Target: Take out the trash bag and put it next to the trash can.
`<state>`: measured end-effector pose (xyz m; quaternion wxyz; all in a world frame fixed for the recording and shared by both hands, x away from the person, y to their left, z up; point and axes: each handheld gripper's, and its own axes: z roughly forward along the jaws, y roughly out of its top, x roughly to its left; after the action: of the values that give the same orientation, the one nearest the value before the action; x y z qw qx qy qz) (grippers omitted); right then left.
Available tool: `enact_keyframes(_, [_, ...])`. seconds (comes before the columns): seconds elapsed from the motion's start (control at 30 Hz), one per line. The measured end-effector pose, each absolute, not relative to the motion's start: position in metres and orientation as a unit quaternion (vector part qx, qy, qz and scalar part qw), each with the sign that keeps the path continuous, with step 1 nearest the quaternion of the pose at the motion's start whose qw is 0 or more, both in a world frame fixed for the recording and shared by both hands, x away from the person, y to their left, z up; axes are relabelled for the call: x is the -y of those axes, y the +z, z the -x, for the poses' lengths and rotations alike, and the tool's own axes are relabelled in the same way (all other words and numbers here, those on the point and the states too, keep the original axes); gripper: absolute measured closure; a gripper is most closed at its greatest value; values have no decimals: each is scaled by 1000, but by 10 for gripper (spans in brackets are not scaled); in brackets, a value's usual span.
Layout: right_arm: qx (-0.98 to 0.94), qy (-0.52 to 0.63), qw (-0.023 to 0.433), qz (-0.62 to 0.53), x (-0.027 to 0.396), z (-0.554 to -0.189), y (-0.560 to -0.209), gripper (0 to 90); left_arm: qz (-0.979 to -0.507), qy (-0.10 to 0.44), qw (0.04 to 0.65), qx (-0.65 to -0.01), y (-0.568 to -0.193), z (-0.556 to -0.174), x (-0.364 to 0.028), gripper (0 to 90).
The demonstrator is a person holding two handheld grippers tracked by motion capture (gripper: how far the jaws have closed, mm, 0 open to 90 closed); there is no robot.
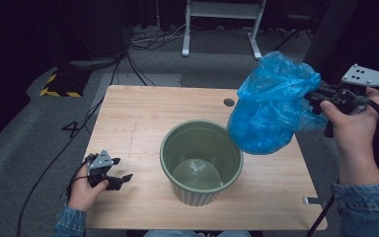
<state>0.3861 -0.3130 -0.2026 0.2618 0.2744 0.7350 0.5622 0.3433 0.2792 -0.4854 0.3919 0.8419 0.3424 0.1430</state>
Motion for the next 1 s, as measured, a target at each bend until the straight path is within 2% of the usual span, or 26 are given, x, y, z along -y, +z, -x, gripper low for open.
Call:
enact_keyframes(0.37, [-736, 552, 252, -300, 324, -400, -238, 894, -840, 137, 388, -353, -491, -339, -284, 204])
enact_keyframes(0.5, [-726, 565, 257, -297, 328, -398, -236, 895, -839, 136, 388, -356, -491, -337, -285, 204])
enact_keyframes(0.73, [-719, 576, 272, -280, 335, -388, -213, 895, -840, 134, 387, -356, -493, -337, -284, 204])
enact_keyframes(1.0, [-754, 518, 273, -298, 331, -404, -242, 894, -843, 131, 387, -351, -494, -339, -281, 204])
